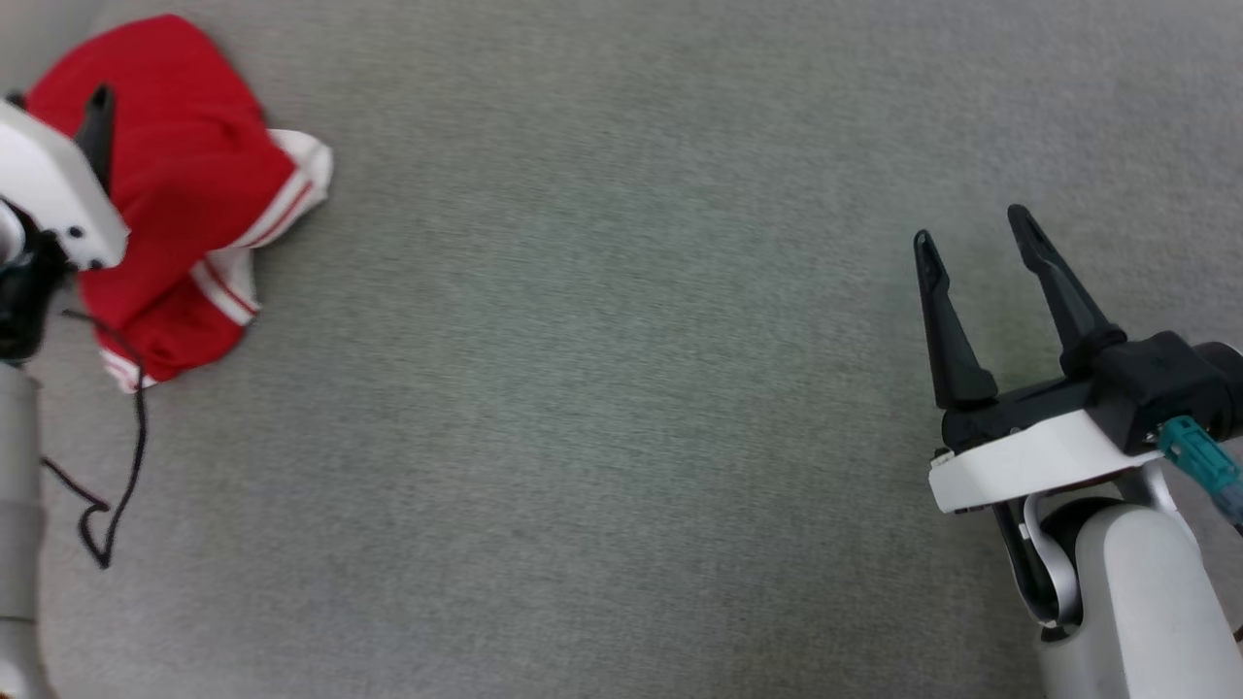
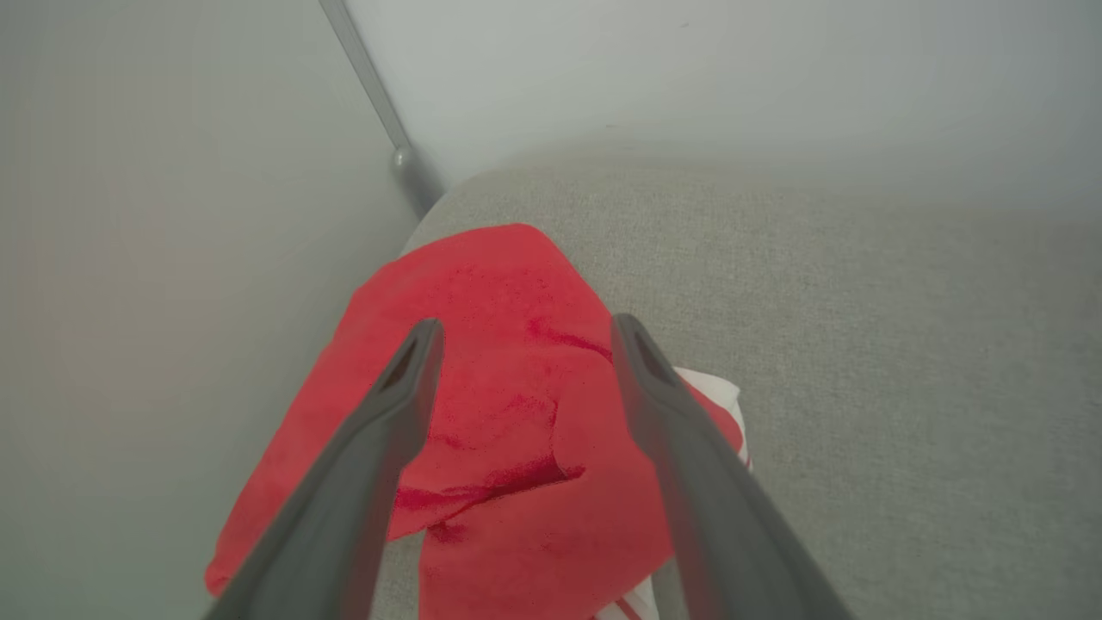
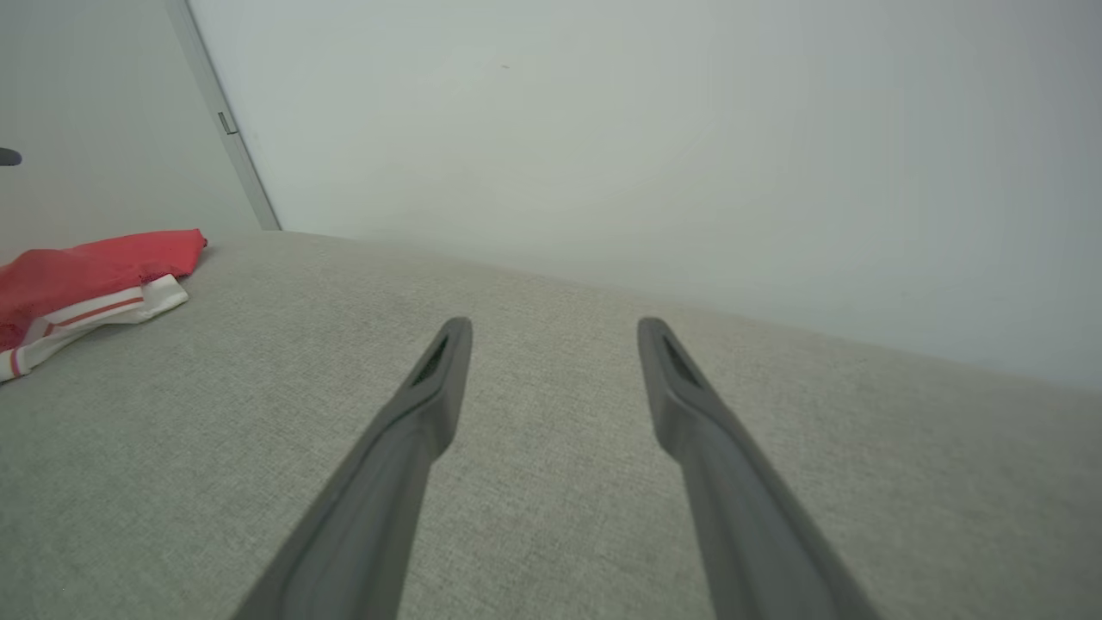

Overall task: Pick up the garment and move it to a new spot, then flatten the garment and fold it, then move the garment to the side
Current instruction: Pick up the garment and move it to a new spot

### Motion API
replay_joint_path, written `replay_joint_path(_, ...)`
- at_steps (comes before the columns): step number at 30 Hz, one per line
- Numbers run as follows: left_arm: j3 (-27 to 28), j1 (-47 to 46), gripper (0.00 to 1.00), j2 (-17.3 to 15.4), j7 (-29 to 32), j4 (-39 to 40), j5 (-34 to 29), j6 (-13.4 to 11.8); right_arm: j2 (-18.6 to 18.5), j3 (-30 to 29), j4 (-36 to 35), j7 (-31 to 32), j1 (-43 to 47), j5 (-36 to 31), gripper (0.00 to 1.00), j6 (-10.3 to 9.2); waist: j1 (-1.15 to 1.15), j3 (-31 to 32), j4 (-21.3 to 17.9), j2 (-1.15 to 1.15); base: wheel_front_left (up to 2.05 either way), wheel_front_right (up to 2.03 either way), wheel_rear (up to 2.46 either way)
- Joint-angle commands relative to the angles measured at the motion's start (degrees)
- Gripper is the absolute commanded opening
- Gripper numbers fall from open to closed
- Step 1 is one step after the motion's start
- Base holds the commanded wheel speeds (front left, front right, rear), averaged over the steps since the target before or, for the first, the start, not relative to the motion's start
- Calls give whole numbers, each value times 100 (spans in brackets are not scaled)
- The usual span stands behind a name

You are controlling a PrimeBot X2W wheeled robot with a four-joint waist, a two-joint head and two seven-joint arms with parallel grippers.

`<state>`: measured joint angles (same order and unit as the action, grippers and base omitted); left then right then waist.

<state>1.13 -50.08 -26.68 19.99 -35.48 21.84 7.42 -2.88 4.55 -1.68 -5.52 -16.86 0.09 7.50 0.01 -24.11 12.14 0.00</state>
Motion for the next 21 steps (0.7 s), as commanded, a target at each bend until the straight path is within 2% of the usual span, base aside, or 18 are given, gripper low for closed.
replay_joint_path(1, -27, -76, 100, -144, 222, -96, 119, 4, 0, 3, 32, -59, -145, 61, 100, -2, -1, -385, -400, 0, 0, 0, 0)
replay_joint_path(6, -34, 48, 100, -655, 1286, -593, 664, 2, 0, 45, 175, -227, -240, 120, 100, -2, -1, -525, -625, 0, 0, 0, 0)
replay_joint_path(11, 72, 252, 100, -788, 1971, -1005, 1000, -22, 0, 30, 215, -297, -293, 131, 100, -2, -1, -556, -730, 0, 0, 0, 0)
replay_joint_path(12, 105, 295, 65, -746, 2061, -1099, 1068, -46, 0, 13, 202, -300, -301, 107, 100, -2, -1, -554, -739, 0, 0, 0, 0)
replay_joint_path(13, 115, 333, 47, -710, 2146, -1167, 1110, -62, 0, -2, 174, -328, -311, 74, 100, -2, -1, -546, -744, 0, 0, 0, 0)
replay_joint_path(15, 127, 373, 36, -663, 2256, -1246, 1175, -106, 0, -10, 126, -336, -312, 57, 100, -2, -1, -527, -750, 0, 0, 0, 0)
replay_joint_path(16, 151, 375, 0, -631, 2227, -1249, 1187, -148, 0, -14, 99, -346, -306, 29, 100, -2, -1, -508, -751, 0, 0, 0, 0)
replay_joint_path(21, 136, 305, 0, -659, 1881, -1137, 1091, -253, 0, -55, 36, -280, -223, 6, 100, -2, -1, -365, -720, 0, 0, 0, 0)
